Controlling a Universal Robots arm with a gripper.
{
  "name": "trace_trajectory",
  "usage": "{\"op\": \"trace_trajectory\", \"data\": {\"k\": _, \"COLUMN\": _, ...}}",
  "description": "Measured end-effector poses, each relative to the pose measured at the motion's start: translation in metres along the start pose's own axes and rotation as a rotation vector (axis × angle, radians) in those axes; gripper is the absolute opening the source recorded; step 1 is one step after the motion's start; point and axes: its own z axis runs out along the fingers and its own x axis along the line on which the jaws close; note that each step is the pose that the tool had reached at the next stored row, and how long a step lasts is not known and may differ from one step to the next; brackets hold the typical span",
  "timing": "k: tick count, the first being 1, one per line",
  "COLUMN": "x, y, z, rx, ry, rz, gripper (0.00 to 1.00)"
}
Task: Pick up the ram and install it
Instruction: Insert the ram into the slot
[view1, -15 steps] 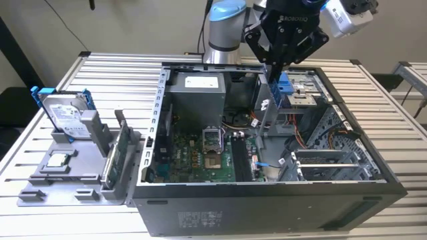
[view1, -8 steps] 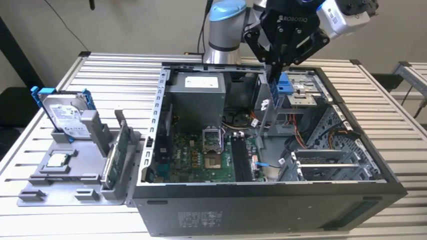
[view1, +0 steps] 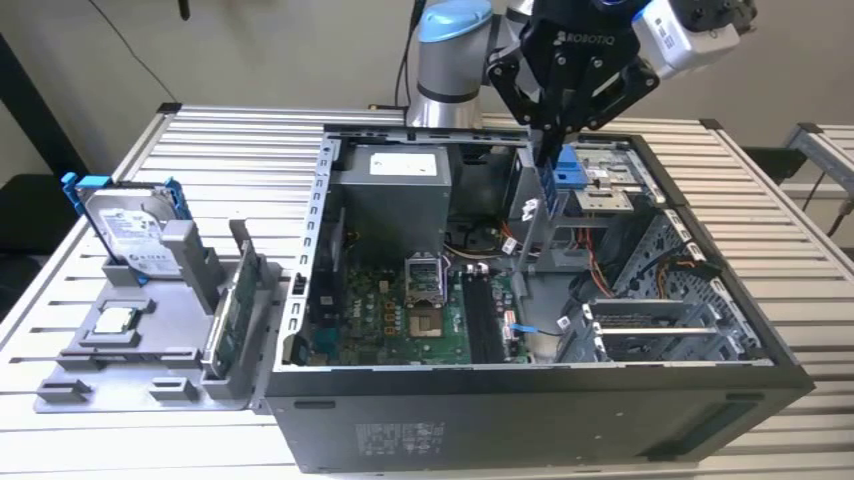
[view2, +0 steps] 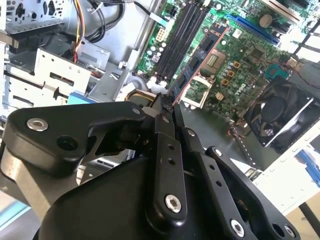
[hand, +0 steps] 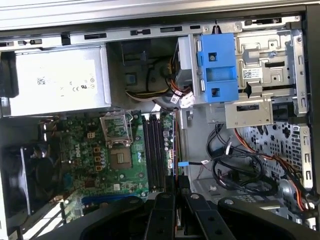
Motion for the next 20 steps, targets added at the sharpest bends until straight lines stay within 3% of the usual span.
{"op": "trace_trajectory", "data": {"k": 20, "x": -0.0011, "y": -0.0005, "z": 0.0131, "rx": 0.0000, "ry": 0.0000, "rz": 0.000, "gripper": 0.14}}
